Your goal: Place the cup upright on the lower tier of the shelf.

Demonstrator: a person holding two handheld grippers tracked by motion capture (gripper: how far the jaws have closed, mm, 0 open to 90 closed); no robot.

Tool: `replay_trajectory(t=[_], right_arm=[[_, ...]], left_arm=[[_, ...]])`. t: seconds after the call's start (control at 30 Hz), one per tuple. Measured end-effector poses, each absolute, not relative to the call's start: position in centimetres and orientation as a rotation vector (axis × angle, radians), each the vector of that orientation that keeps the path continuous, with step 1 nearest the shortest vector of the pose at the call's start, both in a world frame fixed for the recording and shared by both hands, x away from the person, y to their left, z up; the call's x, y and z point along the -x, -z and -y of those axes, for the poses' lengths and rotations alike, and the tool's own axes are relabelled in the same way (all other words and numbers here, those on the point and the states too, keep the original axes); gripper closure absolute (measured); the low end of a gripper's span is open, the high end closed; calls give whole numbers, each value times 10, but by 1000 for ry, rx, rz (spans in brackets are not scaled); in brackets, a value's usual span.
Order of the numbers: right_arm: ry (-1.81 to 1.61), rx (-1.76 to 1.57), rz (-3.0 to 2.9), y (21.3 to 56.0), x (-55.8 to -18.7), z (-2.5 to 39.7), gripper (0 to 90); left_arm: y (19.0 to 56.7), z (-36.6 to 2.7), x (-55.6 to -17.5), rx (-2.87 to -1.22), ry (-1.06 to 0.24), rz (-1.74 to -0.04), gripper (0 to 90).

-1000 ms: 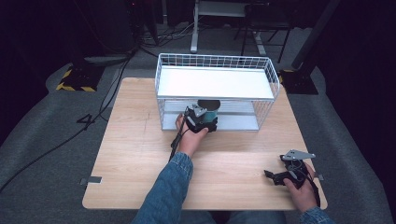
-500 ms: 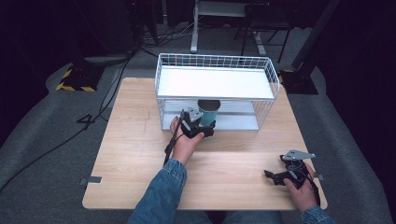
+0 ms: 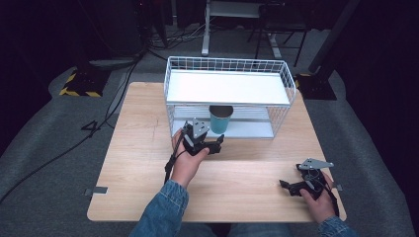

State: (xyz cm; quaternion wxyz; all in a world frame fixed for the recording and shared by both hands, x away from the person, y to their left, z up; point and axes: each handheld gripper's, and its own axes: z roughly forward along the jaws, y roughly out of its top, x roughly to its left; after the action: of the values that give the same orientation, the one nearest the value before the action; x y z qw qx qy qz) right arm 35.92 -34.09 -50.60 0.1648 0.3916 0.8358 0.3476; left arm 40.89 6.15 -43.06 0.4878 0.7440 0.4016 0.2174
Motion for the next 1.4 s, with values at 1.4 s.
replay_trajectory(t=[1.4], right_arm=[[-986, -1122, -2378, 506, -361, 340, 0]], left_arm=[[453, -164, -315, -1990, -527, -973, 154]])
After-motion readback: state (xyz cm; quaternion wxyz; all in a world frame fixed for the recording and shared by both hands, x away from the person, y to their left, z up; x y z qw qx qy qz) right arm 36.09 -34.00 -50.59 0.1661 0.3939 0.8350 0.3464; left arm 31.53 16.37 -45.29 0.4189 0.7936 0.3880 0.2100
